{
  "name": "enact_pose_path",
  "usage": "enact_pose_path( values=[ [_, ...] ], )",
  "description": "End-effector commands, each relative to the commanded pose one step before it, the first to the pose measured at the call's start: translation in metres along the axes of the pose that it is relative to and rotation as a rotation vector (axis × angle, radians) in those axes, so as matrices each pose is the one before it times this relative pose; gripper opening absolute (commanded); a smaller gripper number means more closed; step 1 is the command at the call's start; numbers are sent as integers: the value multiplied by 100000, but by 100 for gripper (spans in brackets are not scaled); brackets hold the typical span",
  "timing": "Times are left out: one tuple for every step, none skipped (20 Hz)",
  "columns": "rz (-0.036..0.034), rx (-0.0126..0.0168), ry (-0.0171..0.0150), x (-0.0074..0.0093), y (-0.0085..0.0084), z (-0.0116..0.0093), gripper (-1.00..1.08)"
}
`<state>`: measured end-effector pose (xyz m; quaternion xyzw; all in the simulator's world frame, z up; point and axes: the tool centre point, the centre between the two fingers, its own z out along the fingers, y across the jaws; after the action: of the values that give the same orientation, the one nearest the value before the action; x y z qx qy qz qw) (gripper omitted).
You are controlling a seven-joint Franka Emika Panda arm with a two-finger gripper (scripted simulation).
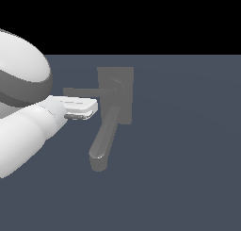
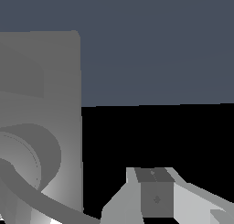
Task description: Turn on the faucet by rotating a designated handle.
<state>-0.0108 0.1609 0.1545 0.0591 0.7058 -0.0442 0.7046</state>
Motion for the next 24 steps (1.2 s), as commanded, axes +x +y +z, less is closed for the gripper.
enact_pose_path(
  values=[
    [280, -156, -319, -1288, 231, 0, -100],
    [0, 0, 0, -431, 50, 1, -100],
    [-42, -22, 11, -416, 69, -2, -100],
    [0, 0, 0, -433, 51, 2, -100],
    [0, 0, 0, -434, 52, 3, -100],
    [0, 0, 0, 0, 0, 0, -100],
    [-301, 386, 759, 880, -258, -10, -100],
    [0, 0, 0, -322, -109, 8, -100],
    [24, -31, -57, -359, -98, -9, -100],
    [17, -22, -40, -350, -101, -4, -100],
    [0, 0, 0, -326, -110, 9, -100],
    [24, -31, -57, -362, -98, -9, -100],
    [17, -22, -40, -352, -102, -4, -100],
    [0, 0, 0, -328, -110, 9, -100],
    [23, -31, -57, -365, -99, -9, -100],
    [16, -22, -41, -355, -103, -3, -100],
    [16, -22, -41, -356, -103, -3, -100],
    [0, 0, 0, -332, -111, 10, -100],
    [22, -31, -58, -368, -100, -9, -100],
    [15, -22, -41, -358, -103, -3, -100],
    [15, -22, -41, -359, -103, -3, -100],
    [0, 0, 0, -335, -111, 12, -100],
    [21, -31, -58, -370, -99, -8, -100],
    [14, -22, -41, -360, -103, -2, -100]
  ],
)
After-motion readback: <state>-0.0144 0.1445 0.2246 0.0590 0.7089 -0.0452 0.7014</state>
